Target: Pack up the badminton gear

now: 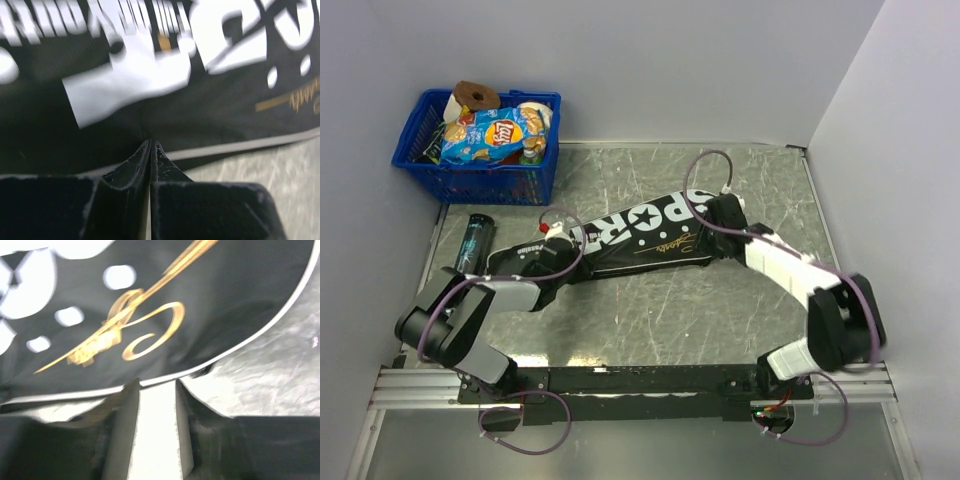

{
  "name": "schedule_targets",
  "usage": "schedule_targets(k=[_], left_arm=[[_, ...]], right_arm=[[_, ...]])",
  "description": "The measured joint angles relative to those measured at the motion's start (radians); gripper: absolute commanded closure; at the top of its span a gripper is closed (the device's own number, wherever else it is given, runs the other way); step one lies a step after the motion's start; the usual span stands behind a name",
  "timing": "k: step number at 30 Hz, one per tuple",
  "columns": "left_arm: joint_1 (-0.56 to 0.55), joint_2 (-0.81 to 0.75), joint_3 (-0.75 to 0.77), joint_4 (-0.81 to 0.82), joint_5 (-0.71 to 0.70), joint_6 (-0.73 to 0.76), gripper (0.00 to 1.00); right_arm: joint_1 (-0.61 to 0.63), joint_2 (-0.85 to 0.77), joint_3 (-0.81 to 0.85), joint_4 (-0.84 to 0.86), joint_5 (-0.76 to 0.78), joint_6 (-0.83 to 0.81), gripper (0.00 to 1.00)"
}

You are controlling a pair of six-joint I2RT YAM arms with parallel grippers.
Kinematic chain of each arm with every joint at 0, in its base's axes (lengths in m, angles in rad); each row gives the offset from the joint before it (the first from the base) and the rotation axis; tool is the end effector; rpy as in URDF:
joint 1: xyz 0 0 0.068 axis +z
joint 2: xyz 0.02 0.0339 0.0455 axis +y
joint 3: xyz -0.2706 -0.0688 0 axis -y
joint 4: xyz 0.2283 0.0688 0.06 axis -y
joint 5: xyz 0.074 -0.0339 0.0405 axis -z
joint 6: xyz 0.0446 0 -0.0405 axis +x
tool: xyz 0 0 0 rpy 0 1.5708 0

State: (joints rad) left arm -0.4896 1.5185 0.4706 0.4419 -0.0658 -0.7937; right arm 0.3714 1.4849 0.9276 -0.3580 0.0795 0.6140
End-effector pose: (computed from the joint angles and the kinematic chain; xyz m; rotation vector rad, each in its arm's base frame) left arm 0.2390 -0.1240 0.1484 -0.3794 2.2197 -0.6463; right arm 0.2757 0.1036 0.2194 0.3374 2.4872 0.3157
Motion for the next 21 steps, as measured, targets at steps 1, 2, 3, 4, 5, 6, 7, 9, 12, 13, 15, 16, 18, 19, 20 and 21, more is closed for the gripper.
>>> schedule_targets(k=[1,2,3,4,5,6,7,9,12,13,15,16,18,19,20,21], left_arm=[[-0.008,-0.017,-0.011,-0.006,0.012,0.001,0.9],[-0.013,-0.031,-0.021,-0.016,0.021,0.003,0.88],[-0.018,-0.049,-0.031,-0.024,0.026,0.004,0.84],[-0.021,-0.069,-0.038,-0.037,0.032,0.005,0.82],[-0.022,-0.097,-0.047,-0.055,0.038,0.006,0.8],[-0.023,-0.124,-0.056,-0.074,0.043,0.008,0.69],[-0.025,-0.151,-0.064,-0.091,0.047,0.011,0.63],[-0.026,-0.197,-0.074,-0.12,0.055,0.015,0.5],[-0.027,-0.261,-0.091,-0.142,0.07,0.013,0.43],[-0.027,-0.285,-0.097,-0.15,0.073,0.013,0.41],[-0.027,-0.313,-0.102,-0.16,0.074,0.014,0.37],[-0.027,-0.323,-0.103,-0.164,0.075,0.014,0.36],[-0.027,-0.336,-0.103,-0.17,0.077,0.02,0.35],[-0.027,-0.337,-0.103,-0.172,0.078,0.022,0.35],[-0.027,-0.338,-0.105,-0.173,0.079,0.023,0.35],[-0.027,-0.338,-0.107,-0.173,0.081,0.024,0.36]], right_arm=[[0.014,-0.047,-0.018,0.01,0.006,-0.002,0.54],[0.025,-0.09,-0.039,0.023,-0.003,-0.002,0.54],[0.026,-0.127,-0.063,0.038,-0.016,-0.002,0.55],[0.022,-0.156,-0.089,0.051,-0.018,-0.001,0.55],[0.019,-0.178,-0.118,0.06,-0.016,0.003,0.56],[0.018,-0.185,-0.135,0.061,-0.011,0.006,0.57],[0.017,-0.187,-0.152,0.056,-0.003,0.011,0.58],[0.017,-0.176,-0.169,0.033,0.015,0.021,0.59],[0.023,-0.148,-0.17,0.015,0.043,0.036,0.59],[0.026,-0.14,-0.17,0.012,0.053,0.043,0.59],[0.034,-0.124,-0.17,0.011,0.065,0.053,0.59],[0.037,-0.112,-0.169,0.011,0.069,0.061,0.59],[0.039,-0.082,-0.166,0.008,0.075,0.074,0.6],[0.042,-0.065,-0.162,0.003,0.078,0.08,0.6],[0.044,-0.05,-0.158,0.0,0.083,0.087,0.6],[0.047,-0.034,-0.152,-0.004,0.088,0.094,0.6]])
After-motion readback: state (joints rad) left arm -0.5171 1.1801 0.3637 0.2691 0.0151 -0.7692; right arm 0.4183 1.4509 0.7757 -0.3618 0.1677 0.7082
